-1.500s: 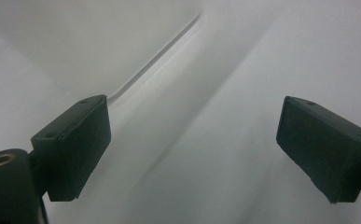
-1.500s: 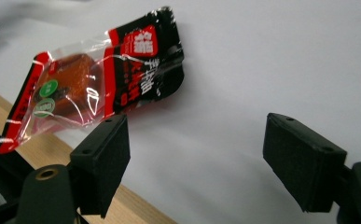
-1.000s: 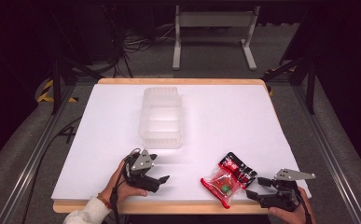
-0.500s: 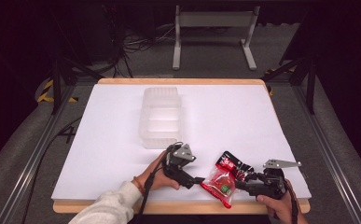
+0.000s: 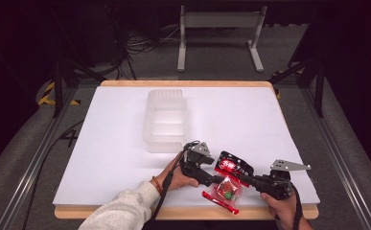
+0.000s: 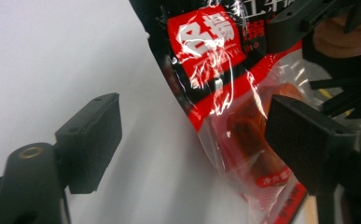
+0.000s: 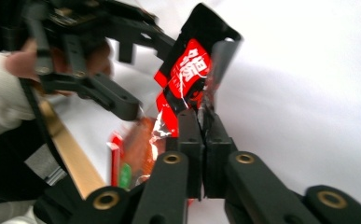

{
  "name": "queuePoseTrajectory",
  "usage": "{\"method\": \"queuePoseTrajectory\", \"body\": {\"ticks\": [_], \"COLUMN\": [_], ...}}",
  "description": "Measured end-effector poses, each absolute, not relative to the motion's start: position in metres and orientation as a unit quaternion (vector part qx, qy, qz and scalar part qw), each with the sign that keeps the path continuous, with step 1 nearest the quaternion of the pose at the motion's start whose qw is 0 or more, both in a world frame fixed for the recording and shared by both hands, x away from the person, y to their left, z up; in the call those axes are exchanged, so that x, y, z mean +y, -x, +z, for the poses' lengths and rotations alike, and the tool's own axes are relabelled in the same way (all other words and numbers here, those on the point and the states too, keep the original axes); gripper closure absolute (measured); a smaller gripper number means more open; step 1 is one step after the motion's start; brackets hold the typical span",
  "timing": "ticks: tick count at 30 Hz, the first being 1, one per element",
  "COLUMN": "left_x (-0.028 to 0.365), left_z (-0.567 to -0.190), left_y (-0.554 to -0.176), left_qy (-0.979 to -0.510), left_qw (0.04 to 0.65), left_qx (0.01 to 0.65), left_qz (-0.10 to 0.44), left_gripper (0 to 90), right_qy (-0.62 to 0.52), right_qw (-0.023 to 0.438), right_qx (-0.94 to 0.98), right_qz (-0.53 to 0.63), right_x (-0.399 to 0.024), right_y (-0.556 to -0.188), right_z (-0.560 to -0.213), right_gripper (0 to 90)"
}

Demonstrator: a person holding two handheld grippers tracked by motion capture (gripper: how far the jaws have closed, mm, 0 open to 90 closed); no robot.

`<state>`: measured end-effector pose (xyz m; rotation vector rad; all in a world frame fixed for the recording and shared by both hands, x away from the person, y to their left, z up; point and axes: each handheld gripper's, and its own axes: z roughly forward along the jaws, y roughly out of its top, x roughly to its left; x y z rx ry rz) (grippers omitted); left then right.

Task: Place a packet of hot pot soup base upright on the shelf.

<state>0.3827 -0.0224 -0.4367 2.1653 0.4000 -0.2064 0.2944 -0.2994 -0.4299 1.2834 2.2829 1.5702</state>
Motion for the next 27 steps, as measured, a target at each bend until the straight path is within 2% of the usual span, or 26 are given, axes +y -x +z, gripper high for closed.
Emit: {"method": "queuePoseTrajectory", "body": {"ticks": [2,5,8,11,12,16,19,22,24,25,26,27], "left_x": [-0.020,-0.015,-0.006,-0.002,-0.001,0.005,0.008,0.011,0.017,0.019,0.020,0.024], "left_z": [-0.430,-0.420,-0.406,-0.400,-0.398,-0.392,-0.388,-0.384,-0.380,-0.379,-0.377,-0.374], "left_y": [-0.380,-0.375,-0.366,-0.364,-0.364,-0.362,-0.362,-0.366,-0.368,-0.368,-0.368,-0.368], "left_qy": [-0.871,-0.861,-0.847,-0.845,-0.844,-0.837,-0.837,-0.837,-0.829,-0.829,-0.829,-0.830], "left_qw": [0.461,0.482,0.516,0.522,0.524,0.537,0.536,0.530,0.541,0.541,0.539,0.531], "left_qx": [0.154,0.147,0.121,0.113,0.111,0.106,0.110,0.137,0.137,0.136,0.140,0.153], "left_qz": [-0.077,-0.067,-0.050,-0.032,-0.025,-0.006,0.012,0.030,0.037,0.043,0.052,0.068], "left_gripper": [23.1,34.3,51.7,67.8,67.8,77.6,77.8,56.3,59.6,58.0,43.7,36.3], "right_qy": [-0.409,-0.387,-0.362,-0.337,-0.337,-0.322,-0.314,-0.302,-0.292,-0.290,-0.284,-0.281], "right_qw": [0.049,0.054,0.071,0.100,0.100,0.123,0.134,0.143,0.152,0.152,0.153,0.155], "right_qx": [0.747,0.748,0.752,0.758,0.758,0.760,0.764,0.768,0.771,0.772,0.773,0.774], "right_qz": [0.522,0.537,0.546,0.550,0.550,0.551,0.548,0.547,0.545,0.545,0.546,0.546], "right_x": [-0.296,-0.291,-0.285,-0.278,-0.278,-0.273,-0.270,-0.265,-0.261,-0.259,-0.256,-0.255], "right_y": [-0.293,-0.290,-0.286,-0.282,-0.282,-0.284,-0.286,-0.291,-0.294,-0.296,-0.300,-0.301], "right_z": [-0.425,-0.416,-0.405,-0.391,-0.391,-0.382,-0.379,-0.374,-0.371,-0.370,-0.368,-0.367], "right_gripper": [90.0,90.0,90.0,90.0,90.0,90.0,90.0,90.0,90.0,90.0,90.0,90.0]}}
